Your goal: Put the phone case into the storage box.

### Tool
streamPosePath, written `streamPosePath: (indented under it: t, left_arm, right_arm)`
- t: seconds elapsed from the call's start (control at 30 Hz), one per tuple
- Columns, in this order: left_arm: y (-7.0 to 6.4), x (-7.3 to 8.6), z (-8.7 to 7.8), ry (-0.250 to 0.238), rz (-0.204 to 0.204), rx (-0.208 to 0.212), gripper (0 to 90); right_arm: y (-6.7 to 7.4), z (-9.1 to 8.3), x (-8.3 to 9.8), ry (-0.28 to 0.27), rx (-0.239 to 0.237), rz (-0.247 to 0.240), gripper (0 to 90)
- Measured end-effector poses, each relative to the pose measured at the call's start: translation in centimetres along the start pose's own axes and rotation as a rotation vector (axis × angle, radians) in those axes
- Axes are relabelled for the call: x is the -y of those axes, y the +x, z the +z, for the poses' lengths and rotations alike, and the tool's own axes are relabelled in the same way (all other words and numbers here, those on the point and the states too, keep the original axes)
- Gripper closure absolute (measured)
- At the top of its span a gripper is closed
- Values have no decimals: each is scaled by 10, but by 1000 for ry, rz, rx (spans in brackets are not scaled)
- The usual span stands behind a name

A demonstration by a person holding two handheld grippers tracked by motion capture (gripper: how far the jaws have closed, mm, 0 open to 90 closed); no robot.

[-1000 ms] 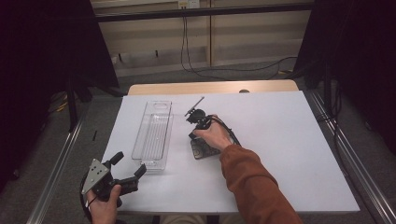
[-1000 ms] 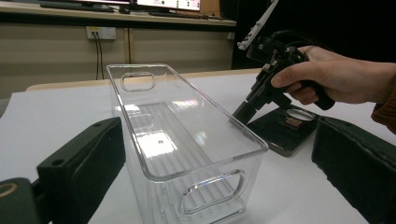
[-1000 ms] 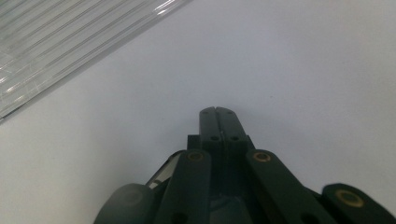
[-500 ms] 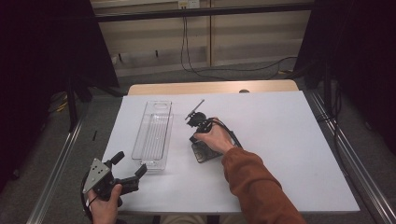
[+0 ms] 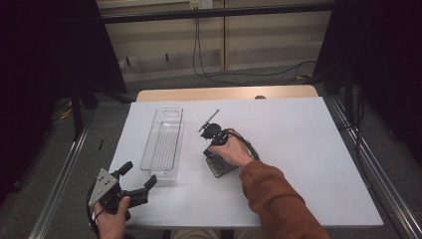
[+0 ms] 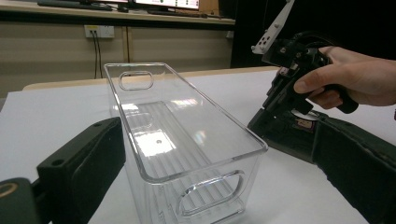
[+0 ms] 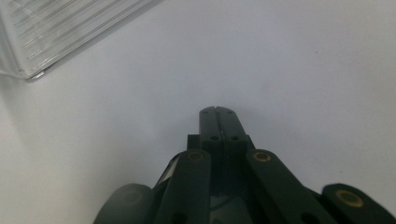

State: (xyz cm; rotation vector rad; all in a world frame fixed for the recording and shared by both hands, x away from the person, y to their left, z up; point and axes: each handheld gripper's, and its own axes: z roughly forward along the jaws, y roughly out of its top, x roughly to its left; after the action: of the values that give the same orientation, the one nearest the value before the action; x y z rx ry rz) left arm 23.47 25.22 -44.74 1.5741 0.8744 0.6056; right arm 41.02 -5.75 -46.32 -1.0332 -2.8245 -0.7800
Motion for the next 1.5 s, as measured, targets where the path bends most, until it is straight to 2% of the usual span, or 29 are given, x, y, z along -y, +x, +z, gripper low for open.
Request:
streamPosePath:
  t: [0.03, 0.13, 0.47, 0.53, 0.6, 0.77, 0.9, 1.07, 1.13, 1.23, 1.37, 1.5]
  left_arm:
    - [0, 0, 0, 1, 2, 8, 31]
    - [0, 0, 0, -1, -1, -4, 31]
    - [-1, 0, 0, -3, -3, -3, 31]
    - [-1, 0, -1, -1, 0, -9, 31]
    - [-1, 0, -1, -1, 0, -10, 31]
    - [-1, 0, -1, -2, 0, -11, 31]
    - [-1, 0, -1, -1, 0, -8, 31]
    - [-1, 0, 0, 0, -1, -8, 31]
    - [-1, 0, 0, 0, 1, -8, 31]
    - [-1, 0, 0, -1, -2, -4, 31]
    - [-2, 0, 0, 1, 0, 1, 31]
    - [-2, 0, 1, -3, -10, 0, 31]
  right_arm:
    - [0, -1, 1, 0, -3, 1, 900]
    - [2, -2, 6, 0, -14, 18, 900]
    - [4, -8, 19, -1, -31, 14, 900]
    - [5, -9, 21, -3, -32, 30, 900]
    - [6, -10, 22, 6, -26, 8, 900]
    - [10, -13, 26, 23, -28, 0, 900]
    - [10, -15, 31, 32, -35, -5, 900]
    - [11, -19, 38, 33, -49, 14, 900]
    - [10, -21, 42, 35, -47, -7, 900]
    - [14, -24, 47, 51, -44, 4, 900]
    - [15, -28, 53, 72, -44, -13, 900]
    - [14, -32, 60, 70, -48, -9, 900]
